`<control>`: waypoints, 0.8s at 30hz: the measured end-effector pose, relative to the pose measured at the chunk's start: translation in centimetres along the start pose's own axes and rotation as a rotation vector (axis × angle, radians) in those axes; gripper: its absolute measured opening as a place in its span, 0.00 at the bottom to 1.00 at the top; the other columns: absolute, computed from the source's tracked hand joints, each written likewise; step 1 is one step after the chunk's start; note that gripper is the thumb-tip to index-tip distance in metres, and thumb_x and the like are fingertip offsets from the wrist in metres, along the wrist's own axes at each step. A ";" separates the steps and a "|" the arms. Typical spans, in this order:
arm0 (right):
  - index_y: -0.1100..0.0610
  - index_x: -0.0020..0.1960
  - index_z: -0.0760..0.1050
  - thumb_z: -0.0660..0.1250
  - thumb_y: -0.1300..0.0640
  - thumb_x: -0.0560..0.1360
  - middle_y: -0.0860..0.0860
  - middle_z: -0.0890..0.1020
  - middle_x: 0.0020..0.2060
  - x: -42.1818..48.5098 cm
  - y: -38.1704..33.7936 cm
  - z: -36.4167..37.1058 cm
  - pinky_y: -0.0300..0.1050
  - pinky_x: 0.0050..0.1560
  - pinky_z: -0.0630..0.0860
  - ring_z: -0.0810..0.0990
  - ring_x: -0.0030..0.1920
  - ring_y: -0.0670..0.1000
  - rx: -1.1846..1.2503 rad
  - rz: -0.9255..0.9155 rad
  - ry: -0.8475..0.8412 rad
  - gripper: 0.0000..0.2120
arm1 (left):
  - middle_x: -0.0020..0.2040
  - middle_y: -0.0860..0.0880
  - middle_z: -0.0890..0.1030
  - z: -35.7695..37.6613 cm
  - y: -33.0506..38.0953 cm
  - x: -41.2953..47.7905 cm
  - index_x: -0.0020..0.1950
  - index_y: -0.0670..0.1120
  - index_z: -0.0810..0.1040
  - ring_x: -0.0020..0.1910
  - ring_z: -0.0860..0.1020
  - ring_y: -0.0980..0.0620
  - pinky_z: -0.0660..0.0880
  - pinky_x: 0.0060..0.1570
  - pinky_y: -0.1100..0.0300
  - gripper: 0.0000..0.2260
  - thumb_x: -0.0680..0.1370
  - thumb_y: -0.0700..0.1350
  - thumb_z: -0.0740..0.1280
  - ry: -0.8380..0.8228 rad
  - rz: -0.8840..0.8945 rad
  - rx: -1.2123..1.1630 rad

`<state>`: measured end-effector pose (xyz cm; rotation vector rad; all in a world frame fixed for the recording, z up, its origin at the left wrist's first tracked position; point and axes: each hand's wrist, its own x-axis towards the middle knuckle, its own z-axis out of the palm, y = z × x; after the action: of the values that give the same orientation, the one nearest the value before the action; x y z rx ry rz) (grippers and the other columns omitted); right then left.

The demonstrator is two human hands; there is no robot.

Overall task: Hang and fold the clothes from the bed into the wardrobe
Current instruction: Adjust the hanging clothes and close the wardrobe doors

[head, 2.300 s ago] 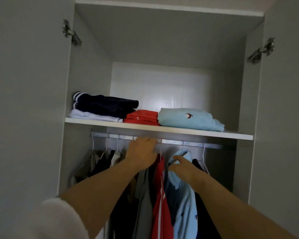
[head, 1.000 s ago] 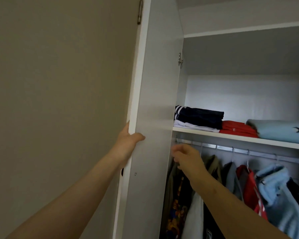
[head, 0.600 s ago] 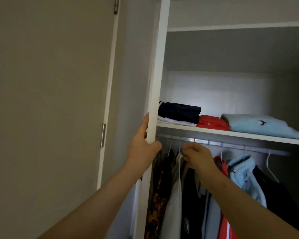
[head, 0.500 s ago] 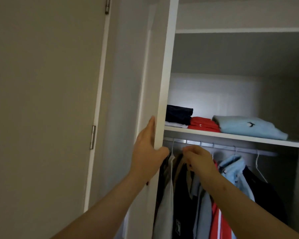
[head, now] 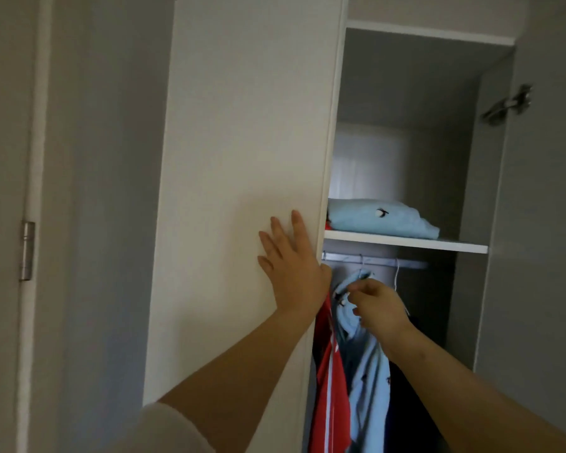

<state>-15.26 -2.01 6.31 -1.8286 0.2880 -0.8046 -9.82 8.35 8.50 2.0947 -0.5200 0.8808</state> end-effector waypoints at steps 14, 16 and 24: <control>0.59 0.51 0.78 0.61 0.65 0.76 0.53 0.77 0.44 9.5 6.3 -2.6 0.40 0.51 0.70 0.75 0.49 0.52 -0.148 0.038 -0.003 0.09 | 0.77 0.40 0.45 14.9 -0.7 7.9 0.70 0.54 0.31 0.74 0.46 0.35 0.48 0.66 0.31 0.44 0.74 0.55 0.66 0.193 -0.085 0.193; 0.56 0.47 0.77 0.61 0.65 0.76 0.51 0.77 0.40 10.7 7.0 -2.5 0.39 0.49 0.69 0.74 0.47 0.51 -0.133 0.044 -0.017 0.08 | 0.77 0.40 0.47 16.0 -1.0 8.7 0.72 0.53 0.34 0.74 0.49 0.34 0.48 0.65 0.30 0.45 0.73 0.54 0.68 0.211 -0.090 0.210; 0.51 0.41 0.73 0.59 0.65 0.76 0.44 0.75 0.37 13.2 8.8 -4.0 0.36 0.42 0.70 0.74 0.40 0.45 -0.163 0.055 -0.065 0.11 | 0.76 0.39 0.50 19.0 -2.2 11.0 0.74 0.51 0.38 0.73 0.51 0.33 0.49 0.64 0.29 0.44 0.72 0.52 0.69 0.241 -0.111 0.281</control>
<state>-6.54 -15.73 4.35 -1.9862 0.3695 -0.6992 6.73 -6.14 6.92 2.2003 -0.1578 1.1764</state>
